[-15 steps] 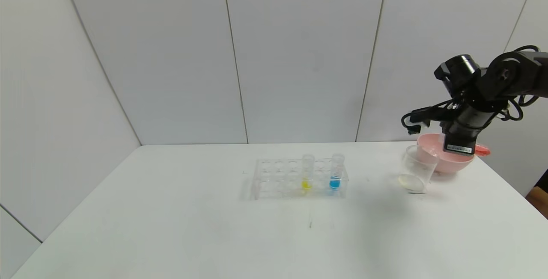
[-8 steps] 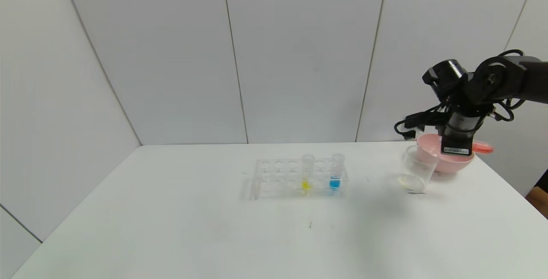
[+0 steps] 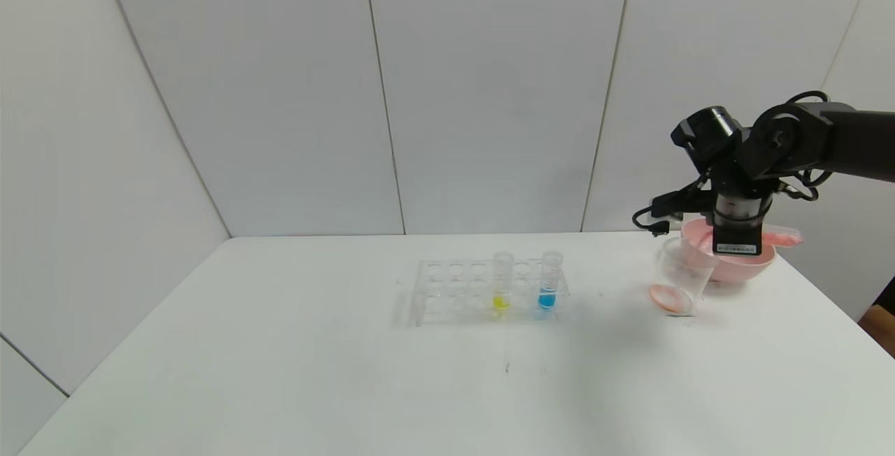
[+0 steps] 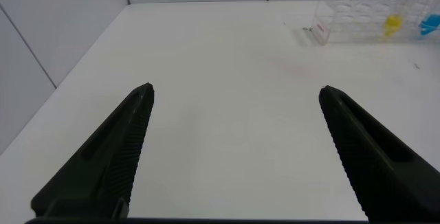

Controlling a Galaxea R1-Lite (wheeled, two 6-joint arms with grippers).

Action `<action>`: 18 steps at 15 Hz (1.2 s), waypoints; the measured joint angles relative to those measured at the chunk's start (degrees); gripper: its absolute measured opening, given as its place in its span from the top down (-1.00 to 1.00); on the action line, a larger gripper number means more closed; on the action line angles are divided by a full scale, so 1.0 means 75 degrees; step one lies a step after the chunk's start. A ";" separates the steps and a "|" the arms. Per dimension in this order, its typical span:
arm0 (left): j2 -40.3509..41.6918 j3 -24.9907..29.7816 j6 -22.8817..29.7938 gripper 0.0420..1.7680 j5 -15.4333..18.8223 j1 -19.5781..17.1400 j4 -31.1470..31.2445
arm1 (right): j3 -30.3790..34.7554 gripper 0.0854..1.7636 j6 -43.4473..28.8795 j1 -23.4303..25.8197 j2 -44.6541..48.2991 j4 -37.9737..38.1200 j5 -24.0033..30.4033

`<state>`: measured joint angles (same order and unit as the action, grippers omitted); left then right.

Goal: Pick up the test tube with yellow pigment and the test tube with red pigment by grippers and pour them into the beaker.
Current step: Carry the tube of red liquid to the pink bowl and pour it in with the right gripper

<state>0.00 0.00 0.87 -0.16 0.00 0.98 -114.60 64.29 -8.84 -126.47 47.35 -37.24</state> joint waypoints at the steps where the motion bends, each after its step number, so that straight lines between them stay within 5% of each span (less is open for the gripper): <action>1: 0.0000 0.0000 0.0000 -0.94 0.0000 0.0000 0.0000 | 0.0000 0.48 0.0026 -0.0015 0.0000 -0.0003 -0.0016; 13: 0.0000 0.0000 0.0000 -0.94 0.0000 0.0000 0.0000 | 0.0003 0.48 0.1204 -0.0265 0.0034 -0.0821 -0.1201; 18: 0.0000 0.0000 0.0008 -0.94 0.0003 0.0000 0.0008 | 0.0003 0.48 0.1243 -0.0419 0.0055 -0.0431 -0.1515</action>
<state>0.00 0.00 0.93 -0.13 0.00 1.04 -114.58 73.62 -11.98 -126.05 44.12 -48.60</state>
